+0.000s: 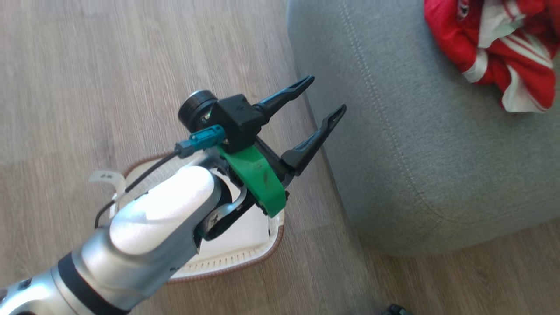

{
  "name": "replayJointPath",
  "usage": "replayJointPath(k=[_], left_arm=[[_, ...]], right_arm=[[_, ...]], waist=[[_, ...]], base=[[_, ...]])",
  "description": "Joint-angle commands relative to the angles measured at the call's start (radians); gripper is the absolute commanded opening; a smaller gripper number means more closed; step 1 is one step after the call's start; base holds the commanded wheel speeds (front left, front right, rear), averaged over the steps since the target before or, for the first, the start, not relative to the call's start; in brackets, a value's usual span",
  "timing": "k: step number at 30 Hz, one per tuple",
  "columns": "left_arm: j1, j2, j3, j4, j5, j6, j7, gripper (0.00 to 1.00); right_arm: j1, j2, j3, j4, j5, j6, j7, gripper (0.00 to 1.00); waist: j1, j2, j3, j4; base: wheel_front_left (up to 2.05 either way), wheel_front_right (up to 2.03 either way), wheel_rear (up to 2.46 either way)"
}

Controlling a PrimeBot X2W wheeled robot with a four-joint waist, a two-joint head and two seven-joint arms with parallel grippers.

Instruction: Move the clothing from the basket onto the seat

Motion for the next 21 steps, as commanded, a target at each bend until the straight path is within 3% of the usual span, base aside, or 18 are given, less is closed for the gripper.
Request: replayJointPath(k=[1, 13, 21], left_arm=[[-0.008, 0.011, 0.043, -0.021, -0.007, 0.008, -0.013, 1.0], [0.08, 0.021, 0.075, 0.011, -0.051, 0.053, -0.07, 1.0], [0.128, 0.04, 0.11, 0.035, -0.078, 0.082, -0.099, 1.0]], right_arm=[[0.031, -0.041, 0.014, -0.051, 0.015, 0.007, -0.014, 1.0], [0.205, -0.09, -0.036, -0.268, 0.078, 0.007, -0.122, 1.0], [0.346, -0.058, -0.125, -0.397, 0.049, 0.007, -0.139, 1.0]], waist=[[0.0, 0.0, -0.043, -0.005], [0.0, 0.0, -0.193, 0.042], [0.0, 0.0, -0.264, 0.092]], base=[[0.0, 0.0, 0.0], [0.0, 0.0, 0.0], [0.0, 0.0, 0.0]])
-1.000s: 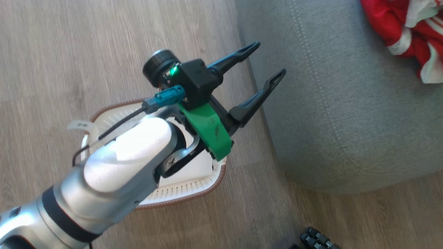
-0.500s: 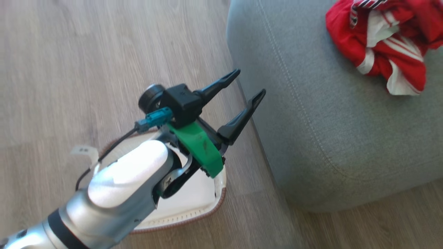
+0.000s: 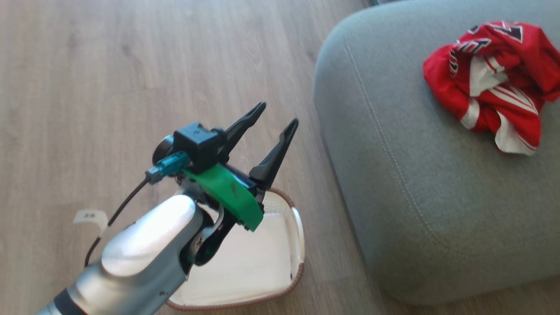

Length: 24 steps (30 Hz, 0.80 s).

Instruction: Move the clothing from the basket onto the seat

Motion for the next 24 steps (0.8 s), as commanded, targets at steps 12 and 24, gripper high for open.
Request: replayJointPath(k=[12, 24], left_arm=[[0.08, 0.068, 0.113, -0.023, -0.031, 0.064, -0.048, 1.0], [0.217, 0.13, 0.229, -0.043, -0.032, 0.146, -0.063, 1.0]], right_arm=[[0.255, 0.13, -0.143, -0.304, -0.135, 0.007, 0.022, 1.0], [0.547, 0.337, -0.25, -0.517, -0.223, 0.007, 0.002, 1.0]], waist=[[0.0, -0.0001, -0.121, 0.121], [0.0, -0.0001, -0.148, 0.198]], base=[[0.0, 0.0, 0.0], [0.0, 0.0, 0.0]])
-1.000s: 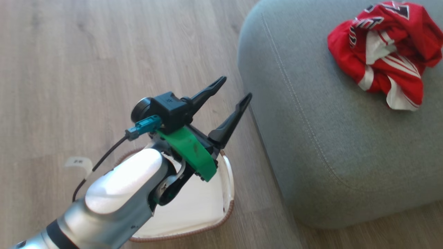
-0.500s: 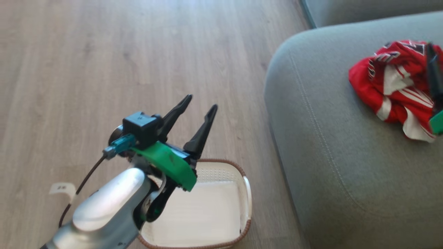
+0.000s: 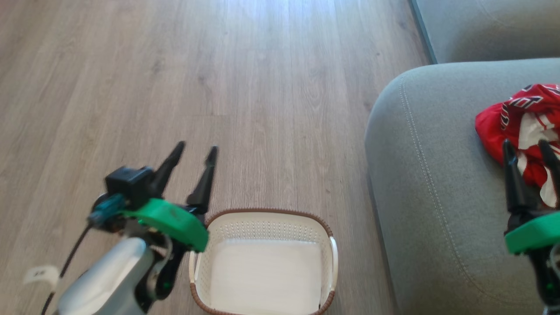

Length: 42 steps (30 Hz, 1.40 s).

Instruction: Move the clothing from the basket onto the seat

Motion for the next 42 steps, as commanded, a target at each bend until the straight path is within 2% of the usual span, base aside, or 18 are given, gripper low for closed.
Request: replayJointPath(k=[1, 8, 17, 29, 42], left_arm=[[-0.014, 0.041, 0.078, -0.039, 0.0, 0.017, -0.013, 1.0], [0.143, 0.041, 0.245, -0.102, 0.071, 0.066, -0.014, 1.0], [0.289, 0.004, 0.38, -0.144, 0.176, 0.068, -0.014, 1.0], [0.388, -0.071, 0.489, -0.147, 0.269, -0.019, -0.014, 1.0], [0.403, -0.123, 0.545, -0.121, 0.328, -0.08, -0.014, 1.0]], right_arm=[[-0.001, 0.001, 0.006, -0.063, -0.018, 0.007, -0.013, 1.0], [0.072, 0.063, 0.051, -0.136, -0.052, 0.007, -0.036, 1.0], [0.113, 0.078, 0.126, -0.123, -0.069, 0.007, -0.121, 1.0], [0.134, 0.081, 0.216, -0.058, -0.068, 0.007, -0.203, 1.0], [0.115, 0.07, 0.236, -0.042, -0.063, 0.007, -0.215, 1.0]], waist=[[0.0001, -0.0001, -0.009, 0.009], [0.0001, -0.0001, -0.021, 0.01], [0.0001, -0.0001, -0.029, -0.002], [0.0001, -0.0001, -0.02, -0.013], [0.0001, -0.0001, -0.023, -0.019]], base=[[0.0, 0.0, 0.0], [0.0, 0.0, 0.0], [0.0, 0.0, 0.0], [0.0, 0.0, 0.0], [0.0, 0.0, 0.0]])
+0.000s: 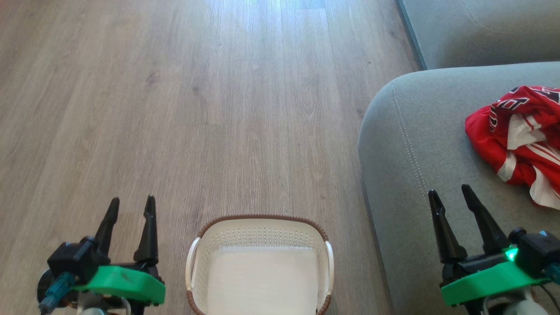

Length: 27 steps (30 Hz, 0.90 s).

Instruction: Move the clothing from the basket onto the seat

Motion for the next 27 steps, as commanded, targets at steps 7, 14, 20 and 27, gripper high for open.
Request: replayJointPath(k=[7, 14, 20, 27], left_arm=[[-0.036, -0.002, 0.064, -0.012, 0.021, -0.024, -0.013, 1.0], [-0.036, -0.013, 0.074, -0.005, 0.033, -0.038, -0.013, 1.0], [-0.037, -0.019, 0.081, 0.0, 0.038, -0.047, -0.013, 1.0], [-0.035, -0.027, 0.088, 0.004, 0.044, -0.054, -0.013, 1.0]], right_arm=[[-0.044, -0.019, 0.027, -0.025, 0.001, 0.007, -0.015, 1.0], [-0.045, -0.018, 0.029, -0.023, 0.002, 0.007, -0.015, 1.0], [-0.048, -0.018, 0.03, -0.022, 0.002, 0.007, -0.016, 1.0], [-0.049, -0.015, 0.033, -0.024, 0.001, 0.007, -0.014, 1.0]], waist=[[0.0001, -0.0001, -0.004, -0.002], [0.0001, -0.0001, -0.004, -0.003], [0.0001, -0.0001, -0.003, -0.005], [0.0001, -0.0001, -0.004, -0.01]], base=[[0.0, 0.0, 0.0], [0.0, 0.0, 0.0], [0.0, 0.0, 0.0], [0.0, 0.0, 0.0]])
